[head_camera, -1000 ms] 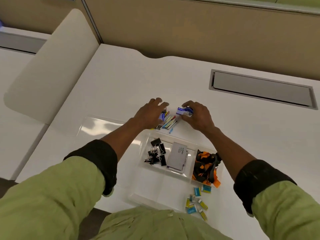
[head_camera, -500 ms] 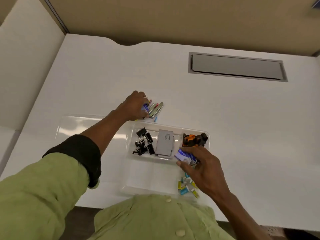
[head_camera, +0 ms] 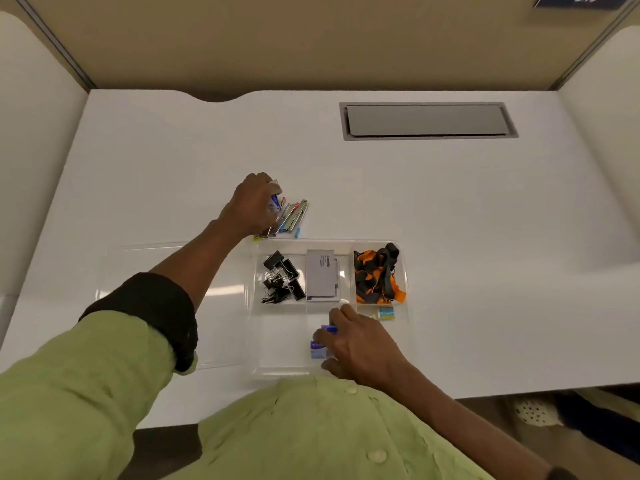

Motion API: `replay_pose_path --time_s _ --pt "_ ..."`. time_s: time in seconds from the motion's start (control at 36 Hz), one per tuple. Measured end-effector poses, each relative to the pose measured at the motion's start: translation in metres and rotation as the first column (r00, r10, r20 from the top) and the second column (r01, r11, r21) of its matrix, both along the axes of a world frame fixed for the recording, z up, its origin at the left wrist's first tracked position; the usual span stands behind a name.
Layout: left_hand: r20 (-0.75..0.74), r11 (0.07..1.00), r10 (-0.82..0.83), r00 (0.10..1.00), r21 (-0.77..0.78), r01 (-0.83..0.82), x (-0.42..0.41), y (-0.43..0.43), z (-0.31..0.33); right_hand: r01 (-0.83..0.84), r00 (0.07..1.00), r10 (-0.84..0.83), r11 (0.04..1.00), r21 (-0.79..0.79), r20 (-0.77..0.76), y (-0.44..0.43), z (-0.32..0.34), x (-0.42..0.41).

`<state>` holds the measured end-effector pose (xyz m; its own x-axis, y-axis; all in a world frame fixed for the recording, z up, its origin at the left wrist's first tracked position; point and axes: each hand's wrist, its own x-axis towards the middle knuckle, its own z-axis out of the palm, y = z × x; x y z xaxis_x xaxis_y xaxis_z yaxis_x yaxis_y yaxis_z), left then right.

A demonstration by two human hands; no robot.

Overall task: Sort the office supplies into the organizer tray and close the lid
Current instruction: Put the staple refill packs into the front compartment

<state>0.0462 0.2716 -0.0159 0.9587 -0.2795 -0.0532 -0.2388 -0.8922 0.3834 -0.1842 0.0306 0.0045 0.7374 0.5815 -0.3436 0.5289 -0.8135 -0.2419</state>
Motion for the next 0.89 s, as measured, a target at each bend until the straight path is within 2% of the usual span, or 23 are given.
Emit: replay_pose_path --time_s 0.06,0.14,0.31,0.39,0.58,0.67,0.81,0.89 --pt "0.009 0.997 0.016 1.000 -0.075 -0.015 -0.005 0.000 0.004 0.038 0.999 -0.037 0.999 0.014 -0.040 0.003 0.001 0.000" --pt "0.024 0.965 0.082 0.996 -0.254 -0.073 -0.017 0.003 0.010 0.143 0.989 -0.146 0.984 0.109 0.020 0.000 0.001 0.000" --pt "0.031 0.821 0.217 0.976 -0.546 -0.165 -0.060 0.010 0.028 0.333 0.939 -0.344 0.925 0.184 0.029 -0.008 -0.002 0.012" --pt "-0.003 0.783 0.243 0.970 -0.590 -0.198 -0.086 0.014 0.035 0.362 0.931 -0.363 0.913 0.190 -0.029 -0.004 -0.007 0.013" --pt "-0.115 0.659 0.316 0.942 -0.688 -0.305 -0.151 0.023 0.049 0.203 0.979 -0.201 0.974 0.102 -0.032 0.019 -0.025 0.013" --pt "-0.179 0.619 0.356 0.917 -0.690 -0.375 -0.173 0.024 0.051 0.213 0.977 -0.211 0.975 0.061 -0.038 0.026 -0.031 0.013" --pt "-0.211 0.606 0.357 0.910 -0.689 -0.397 -0.195 0.021 0.057 0.245 0.968 -0.248 0.968 0.055 0.048 0.025 -0.033 0.008" --pt "-0.206 0.612 0.335 0.920 -0.695 -0.378 -0.199 0.016 0.062 0.285 0.959 -0.284 0.954 0.090 -0.025 0.022 -0.035 0.004"
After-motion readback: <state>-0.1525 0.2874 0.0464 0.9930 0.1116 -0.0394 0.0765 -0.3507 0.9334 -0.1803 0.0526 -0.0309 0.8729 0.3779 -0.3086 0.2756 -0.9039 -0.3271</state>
